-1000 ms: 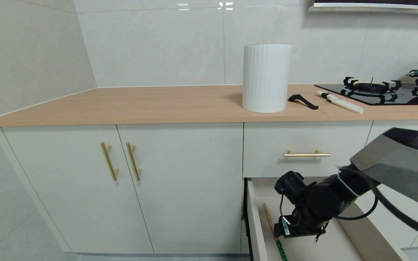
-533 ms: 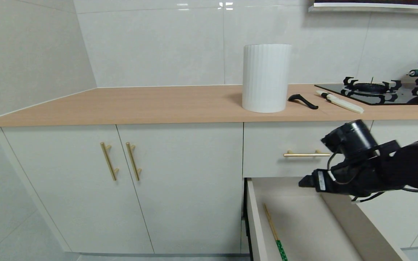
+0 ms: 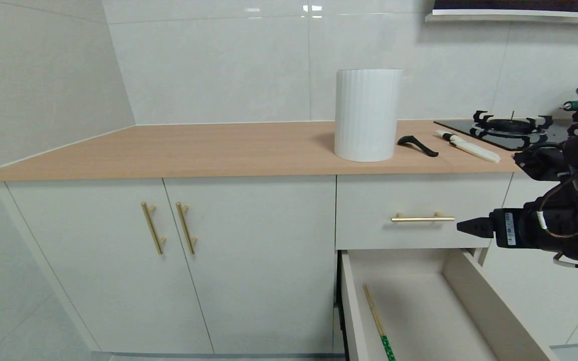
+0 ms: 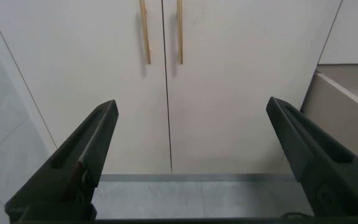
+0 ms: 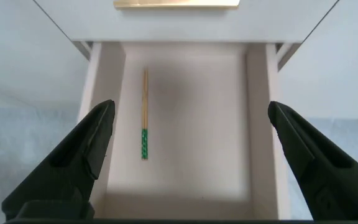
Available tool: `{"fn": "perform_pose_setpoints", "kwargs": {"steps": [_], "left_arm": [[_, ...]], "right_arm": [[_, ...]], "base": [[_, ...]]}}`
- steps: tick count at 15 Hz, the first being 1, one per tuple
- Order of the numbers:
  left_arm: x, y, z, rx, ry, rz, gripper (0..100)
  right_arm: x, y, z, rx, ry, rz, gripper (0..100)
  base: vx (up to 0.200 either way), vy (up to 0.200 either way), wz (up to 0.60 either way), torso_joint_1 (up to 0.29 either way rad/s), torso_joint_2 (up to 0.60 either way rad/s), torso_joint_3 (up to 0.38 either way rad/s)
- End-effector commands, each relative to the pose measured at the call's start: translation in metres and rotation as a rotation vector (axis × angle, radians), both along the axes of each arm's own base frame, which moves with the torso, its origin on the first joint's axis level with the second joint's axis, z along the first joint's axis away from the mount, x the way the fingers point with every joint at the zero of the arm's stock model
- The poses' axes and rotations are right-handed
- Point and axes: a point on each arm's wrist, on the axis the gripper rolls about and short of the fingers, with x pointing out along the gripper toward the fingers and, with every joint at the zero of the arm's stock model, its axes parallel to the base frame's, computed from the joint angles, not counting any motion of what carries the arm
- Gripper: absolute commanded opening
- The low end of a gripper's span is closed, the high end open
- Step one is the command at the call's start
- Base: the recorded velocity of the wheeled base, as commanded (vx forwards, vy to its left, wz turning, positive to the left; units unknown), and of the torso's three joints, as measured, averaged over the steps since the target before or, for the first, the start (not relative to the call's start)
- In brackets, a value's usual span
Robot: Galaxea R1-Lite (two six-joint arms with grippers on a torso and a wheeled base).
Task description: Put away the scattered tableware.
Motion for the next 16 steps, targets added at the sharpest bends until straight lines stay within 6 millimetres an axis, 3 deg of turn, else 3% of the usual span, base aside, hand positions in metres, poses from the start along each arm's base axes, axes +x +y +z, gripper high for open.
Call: {"fn": "perform_pose_setpoints", "kwargs": {"steps": [1, 13, 16], "left_arm": [[0.000, 0.000, 0.000, -0.001, 0.002, 0.000, 100], [0.000, 0.000, 0.000, -0.001, 0.001, 0.000, 100], [0.000, 0.000, 0.000, -0.001, 0.002, 0.002, 100]], "right_arm": [[-0.004, -0.001, 0.002, 0.003, -0.010, -0.001, 100], [-0.003, -0.001, -0.003, -0.018, 0.010, 0.019, 100], [0.018, -0.001, -0.008, -0.041, -0.027, 0.037, 100]], "base": [[0.000, 0.000, 0.00, 0.032, -0.15, -0.266], [0.000, 0.000, 0.00, 0.176, -0.47, -0.284], [0.000, 0.000, 0.00, 0.066, -0.14, -0.085]]}}
